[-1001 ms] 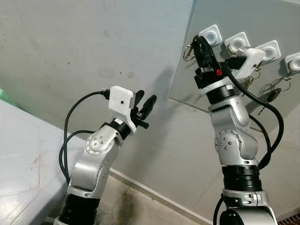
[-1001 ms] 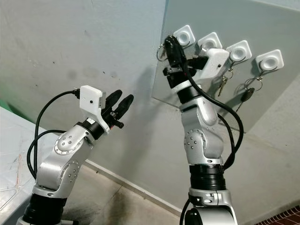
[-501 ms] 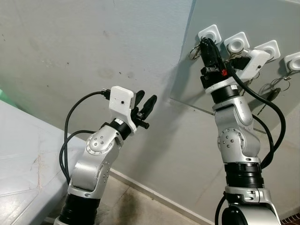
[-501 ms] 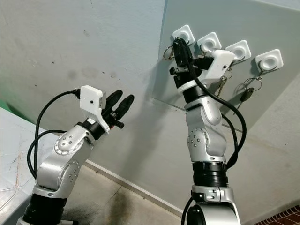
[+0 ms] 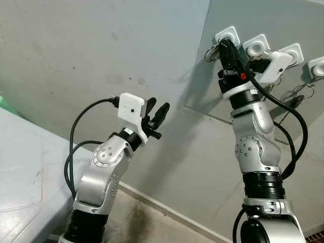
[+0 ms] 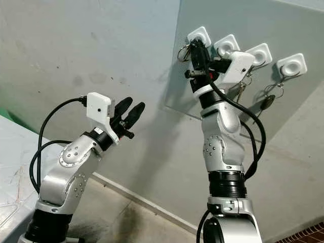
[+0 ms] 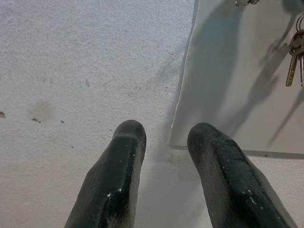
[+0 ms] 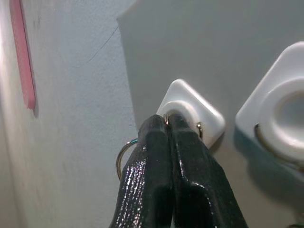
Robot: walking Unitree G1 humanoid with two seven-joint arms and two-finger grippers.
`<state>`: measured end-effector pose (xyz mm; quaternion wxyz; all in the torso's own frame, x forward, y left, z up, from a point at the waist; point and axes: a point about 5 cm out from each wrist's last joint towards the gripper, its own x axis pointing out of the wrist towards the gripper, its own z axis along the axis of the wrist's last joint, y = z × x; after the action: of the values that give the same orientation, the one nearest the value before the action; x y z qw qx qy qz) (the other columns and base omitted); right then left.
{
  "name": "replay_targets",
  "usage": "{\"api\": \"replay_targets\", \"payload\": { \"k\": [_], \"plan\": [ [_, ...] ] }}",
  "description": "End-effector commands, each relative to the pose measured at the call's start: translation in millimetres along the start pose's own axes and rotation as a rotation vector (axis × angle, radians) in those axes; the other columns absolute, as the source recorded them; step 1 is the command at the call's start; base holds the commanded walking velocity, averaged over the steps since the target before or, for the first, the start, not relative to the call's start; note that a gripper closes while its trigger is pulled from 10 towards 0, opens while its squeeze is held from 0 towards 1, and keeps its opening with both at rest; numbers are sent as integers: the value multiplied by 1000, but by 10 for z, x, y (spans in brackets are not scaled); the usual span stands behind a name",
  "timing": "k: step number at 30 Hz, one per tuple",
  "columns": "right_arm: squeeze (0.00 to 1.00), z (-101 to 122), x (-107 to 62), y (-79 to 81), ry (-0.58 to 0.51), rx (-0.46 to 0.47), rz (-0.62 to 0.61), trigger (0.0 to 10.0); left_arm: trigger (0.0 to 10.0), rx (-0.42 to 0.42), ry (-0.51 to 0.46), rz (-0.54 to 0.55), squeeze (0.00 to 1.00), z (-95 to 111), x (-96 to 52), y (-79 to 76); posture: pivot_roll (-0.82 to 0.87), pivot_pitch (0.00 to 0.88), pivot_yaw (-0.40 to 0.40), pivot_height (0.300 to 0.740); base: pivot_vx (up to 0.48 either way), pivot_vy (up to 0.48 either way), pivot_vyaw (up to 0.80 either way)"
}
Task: Hang keys on a hook
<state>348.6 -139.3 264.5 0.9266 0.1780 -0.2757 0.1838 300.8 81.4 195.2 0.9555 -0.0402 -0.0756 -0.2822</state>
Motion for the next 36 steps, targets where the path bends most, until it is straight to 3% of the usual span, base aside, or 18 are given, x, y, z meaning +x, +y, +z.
{"api": "replay_targets", "payload": {
  "k": [1, 12, 13, 14, 15, 36],
  "plan": [
    [0, 73, -3, -81, -20, -20, -24, 10000, 10000, 13, -16, -7, 0, 48, 12, -20, 120, 0, -93, 740, 0, 0, 0],
    [0, 81, -174, -189, 6, -51, -3, 10000, 10000, 17, -16, -13, 0, 57, 23, -12, 112, 0, -83, 740, 0, 0, 0],
    [412, 75, -181, -185, 11, -50, 3, 10000, 10000, 17, -16, -13, 0, 57, 23, -12, 111, 0, -82, 740, 0, 0, 0],
    [412, 71, -186, -182, 14, -50, 8, 10000, 10000, 17, -16, -14, 0, 57, 23, -11, 110, 0, -82, 740, 0, 0, 0],
    [1000, 67, -190, -180, 16, -49, 11, 10000, 10000, 17, -16, -14, 0, 57, 23, -11, 110, 0, -81, 740, 0, 0, 0],
    [1000, -10, -264, -171, 52, -63, 18, 10000, 10000, 19, -12, 4, 0, 50, 8, 18, 121, 0, -88, 740, 0, 0, 0]
  ]
}}
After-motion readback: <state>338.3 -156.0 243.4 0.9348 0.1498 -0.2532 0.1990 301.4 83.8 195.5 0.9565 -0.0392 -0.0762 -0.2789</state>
